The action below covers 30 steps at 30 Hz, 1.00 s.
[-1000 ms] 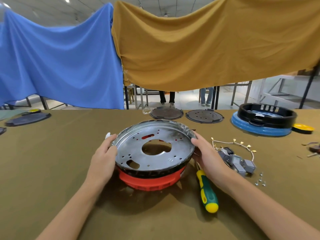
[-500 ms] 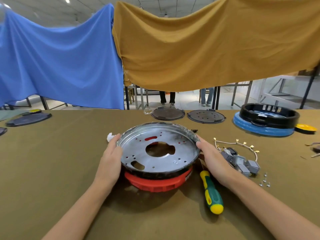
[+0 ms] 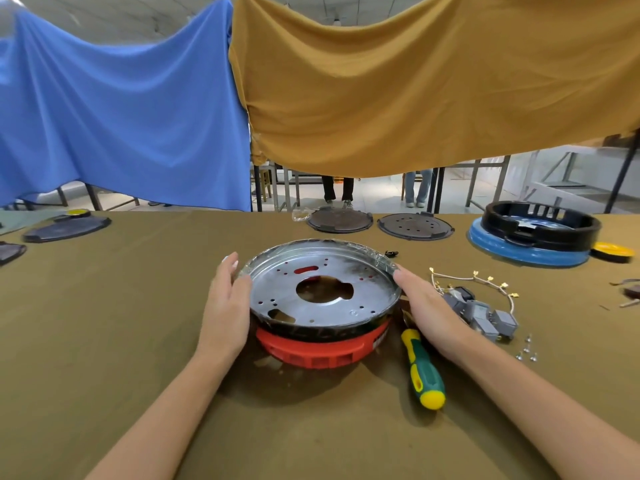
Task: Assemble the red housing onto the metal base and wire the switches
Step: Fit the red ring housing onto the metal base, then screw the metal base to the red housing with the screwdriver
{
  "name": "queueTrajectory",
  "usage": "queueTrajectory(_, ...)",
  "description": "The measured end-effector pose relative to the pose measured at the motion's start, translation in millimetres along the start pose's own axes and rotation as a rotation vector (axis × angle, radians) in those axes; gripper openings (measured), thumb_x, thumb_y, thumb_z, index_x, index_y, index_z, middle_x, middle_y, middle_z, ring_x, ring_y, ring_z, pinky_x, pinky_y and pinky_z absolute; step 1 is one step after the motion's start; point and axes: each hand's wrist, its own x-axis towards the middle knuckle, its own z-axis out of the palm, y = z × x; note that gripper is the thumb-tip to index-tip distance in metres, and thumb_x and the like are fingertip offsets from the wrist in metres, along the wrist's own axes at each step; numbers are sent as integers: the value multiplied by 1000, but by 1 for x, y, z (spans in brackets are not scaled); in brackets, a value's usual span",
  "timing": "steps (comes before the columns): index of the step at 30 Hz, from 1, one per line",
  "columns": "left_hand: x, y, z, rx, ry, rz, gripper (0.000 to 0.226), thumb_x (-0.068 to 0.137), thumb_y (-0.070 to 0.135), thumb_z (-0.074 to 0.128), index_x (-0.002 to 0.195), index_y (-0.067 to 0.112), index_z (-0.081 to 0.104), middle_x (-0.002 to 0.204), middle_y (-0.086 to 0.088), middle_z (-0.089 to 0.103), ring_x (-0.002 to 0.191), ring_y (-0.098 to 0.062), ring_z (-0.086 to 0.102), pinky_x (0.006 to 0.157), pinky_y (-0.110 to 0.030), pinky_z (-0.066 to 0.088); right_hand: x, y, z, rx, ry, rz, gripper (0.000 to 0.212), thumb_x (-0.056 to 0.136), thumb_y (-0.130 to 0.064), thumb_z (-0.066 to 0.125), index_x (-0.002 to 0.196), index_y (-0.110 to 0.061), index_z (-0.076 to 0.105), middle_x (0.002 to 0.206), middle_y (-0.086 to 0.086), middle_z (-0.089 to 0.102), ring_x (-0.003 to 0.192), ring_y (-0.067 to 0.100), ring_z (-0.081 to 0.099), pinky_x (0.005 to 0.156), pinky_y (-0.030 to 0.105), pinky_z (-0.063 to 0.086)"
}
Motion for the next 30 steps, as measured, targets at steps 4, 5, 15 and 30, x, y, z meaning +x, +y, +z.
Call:
queueTrajectory(4, -29, 25, 0, 361, 68, 611, 50, 94, 39, 41, 135, 15, 55, 141, -2, 49, 138, -18, 37, 115, -35, 23, -4, -6, -6, -74, 89, 41, 61, 101, -55, 36, 154, -26, 30, 157, -8, 36, 139, 11, 38, 110, 29, 32)
queueTrajectory(5, -39, 27, 5, 448, 18, 742, 47, 93, 39, 45, 131, 16, 59, 139, -2, 50, 138, -19, 39, 116, -40, 22, -5, -10, -8, -65, 99, 48, 60, 101, -54, 38, 154, -27, 30, 155, -7, 38, 135, 12, 43, 103, 27, 40)
queueTrajectory(15, -75, 20, 27, 846, -111, 966, 36, 97, 32, 44, 121, 17, 66, 113, 1, 63, 109, -22, 61, 107, -46, 30, -63, -19, -70, -442, 188, -96, 17, 95, -18, 59, 109, -24, 66, 89, 0, 68, 77, 14, 63, 66, 20, 50)
queueTrajectory(30, -89, 32, 24, 947, -168, 927, 47, 96, 37, 42, 132, 15, 63, 123, -5, 62, 114, -27, 60, 99, -44, 40, -92, -7, -112, -1159, 12, 153, 11, 94, -21, 63, 100, -18, 71, 97, 1, 69, 88, 16, 65, 84, 31, 57)
